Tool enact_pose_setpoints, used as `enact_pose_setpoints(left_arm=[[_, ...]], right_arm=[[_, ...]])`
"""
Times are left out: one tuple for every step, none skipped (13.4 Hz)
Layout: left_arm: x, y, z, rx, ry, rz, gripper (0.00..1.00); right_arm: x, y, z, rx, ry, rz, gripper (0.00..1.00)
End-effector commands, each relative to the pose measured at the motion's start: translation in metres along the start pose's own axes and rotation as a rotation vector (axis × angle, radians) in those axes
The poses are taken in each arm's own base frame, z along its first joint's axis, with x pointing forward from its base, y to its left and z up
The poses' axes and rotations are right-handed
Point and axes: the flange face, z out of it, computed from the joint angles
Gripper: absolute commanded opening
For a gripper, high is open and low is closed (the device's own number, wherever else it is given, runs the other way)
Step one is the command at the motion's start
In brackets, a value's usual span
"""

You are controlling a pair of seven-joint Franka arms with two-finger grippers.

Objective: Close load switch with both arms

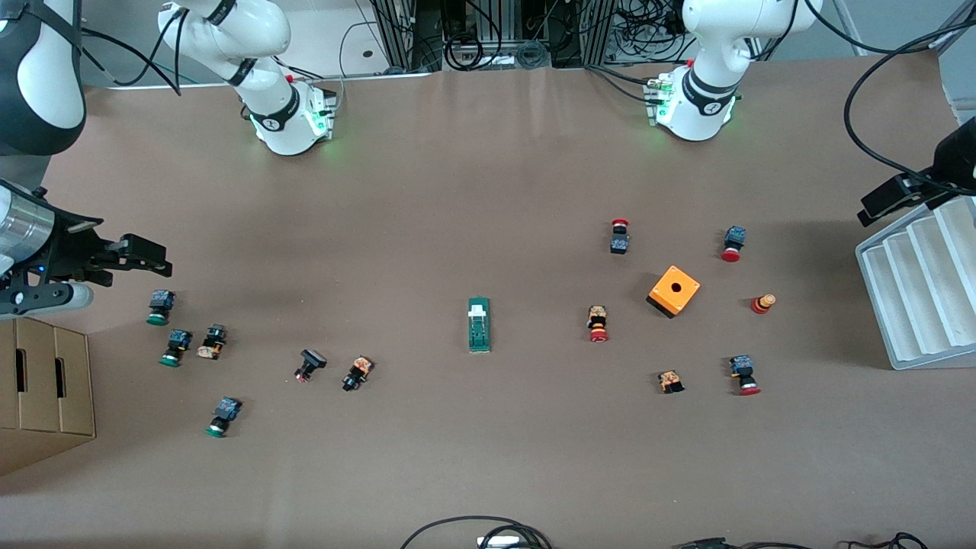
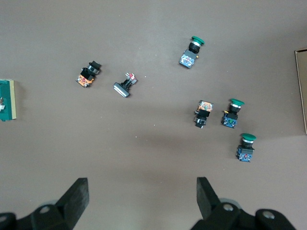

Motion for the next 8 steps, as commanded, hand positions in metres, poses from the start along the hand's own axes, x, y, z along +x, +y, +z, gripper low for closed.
enact_pose_setpoints(left_arm=[[0.003, -0.003, -0.004, 0.019, 0.002, 0.01, 1.0], [0.004, -0.004, -0.005, 0.027, 0.005, 0.009, 1.0], [0.004, -0.007, -0.005, 0.048, 0.011, 0.009, 1.0], [0.007, -0.01, -0.002, 0.09, 0.013, 0.01, 1.0], [0.008, -0.012, -0.003, 0.122, 0.022, 0.012, 1.0], [0.009, -0.013, -0.004, 0.126, 0.024, 0.01, 1.0], [0.008, -0.014, -0.004, 0.116, 0.022, 0.007, 1.0], [0.008, -0.015, -0.003, 0.114, 0.015, 0.004, 1.0]], right_arm=[[-0.003, 0.0, -0.006, -0.01, -0.005, -0.011, 1.0], [-0.003, 0.0, -0.007, -0.013, -0.004, -0.007, 1.0], [-0.003, 0.0, -0.007, -0.015, -0.004, -0.007, 1.0], [-0.004, 0.002, -0.007, -0.013, -0.003, -0.004, 1.0], [-0.004, 0.002, -0.007, -0.013, -0.003, -0.005, 1.0], [-0.004, 0.001, -0.007, -0.013, -0.003, -0.005, 1.0], [-0.002, -0.001, -0.005, -0.008, -0.006, -0.002, 1.0], [-0.002, -0.003, -0.005, -0.008, -0.006, -0.003, 1.0]])
